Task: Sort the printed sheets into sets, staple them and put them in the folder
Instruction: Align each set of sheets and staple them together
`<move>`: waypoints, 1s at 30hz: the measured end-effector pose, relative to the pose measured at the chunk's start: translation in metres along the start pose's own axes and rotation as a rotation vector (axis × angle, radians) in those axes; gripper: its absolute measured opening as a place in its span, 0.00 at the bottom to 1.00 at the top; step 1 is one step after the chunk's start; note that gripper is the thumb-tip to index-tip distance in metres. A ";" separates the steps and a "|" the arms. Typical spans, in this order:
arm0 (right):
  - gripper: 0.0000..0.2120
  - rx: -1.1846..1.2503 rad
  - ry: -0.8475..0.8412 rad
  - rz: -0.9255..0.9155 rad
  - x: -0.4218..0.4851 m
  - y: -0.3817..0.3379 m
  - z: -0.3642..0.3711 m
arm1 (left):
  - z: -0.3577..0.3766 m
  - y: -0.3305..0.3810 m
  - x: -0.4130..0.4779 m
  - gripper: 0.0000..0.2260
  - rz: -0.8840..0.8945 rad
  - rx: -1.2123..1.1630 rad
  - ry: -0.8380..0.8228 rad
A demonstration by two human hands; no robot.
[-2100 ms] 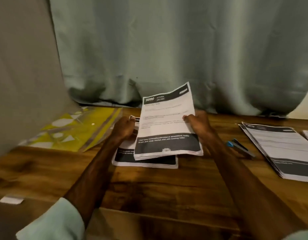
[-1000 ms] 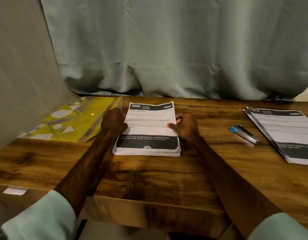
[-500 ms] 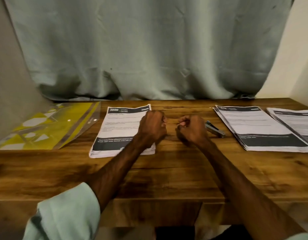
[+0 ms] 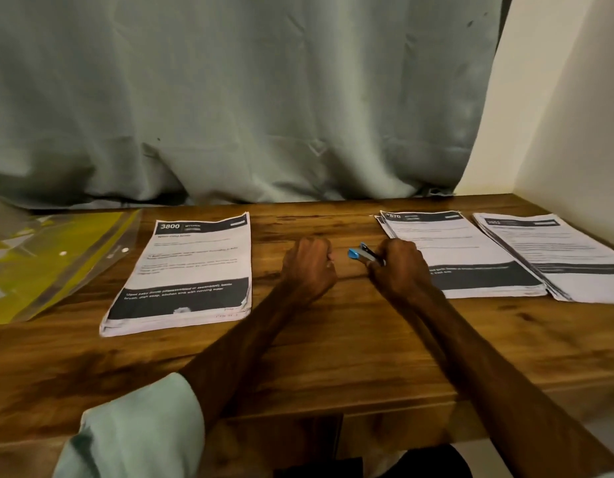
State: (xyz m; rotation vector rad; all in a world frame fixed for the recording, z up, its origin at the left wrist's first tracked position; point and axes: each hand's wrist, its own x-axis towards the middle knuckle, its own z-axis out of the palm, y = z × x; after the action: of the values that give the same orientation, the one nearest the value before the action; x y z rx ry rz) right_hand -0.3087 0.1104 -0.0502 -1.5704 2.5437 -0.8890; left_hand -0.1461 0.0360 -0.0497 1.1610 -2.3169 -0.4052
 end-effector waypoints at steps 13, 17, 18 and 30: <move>0.07 0.121 -0.084 -0.167 0.005 -0.112 0.060 | -0.046 -0.048 0.005 0.10 -0.278 -0.103 0.384; 0.05 0.171 -0.077 -0.151 0.000 -0.120 0.062 | -0.040 -0.049 0.003 0.09 -0.271 -0.106 0.306; 0.05 0.212 -0.089 -0.149 0.000 -0.116 0.059 | -0.038 -0.047 0.002 0.10 -0.252 -0.102 0.277; 0.26 -0.189 0.055 0.174 -0.002 0.032 -0.048 | -0.006 -0.006 -0.009 0.08 0.120 0.022 0.169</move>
State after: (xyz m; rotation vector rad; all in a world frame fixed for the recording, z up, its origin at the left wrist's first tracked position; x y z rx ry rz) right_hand -0.3486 0.1447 -0.0258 -1.3532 2.8239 -0.7016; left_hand -0.1349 0.0395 -0.0505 1.0192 -2.2343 -0.2299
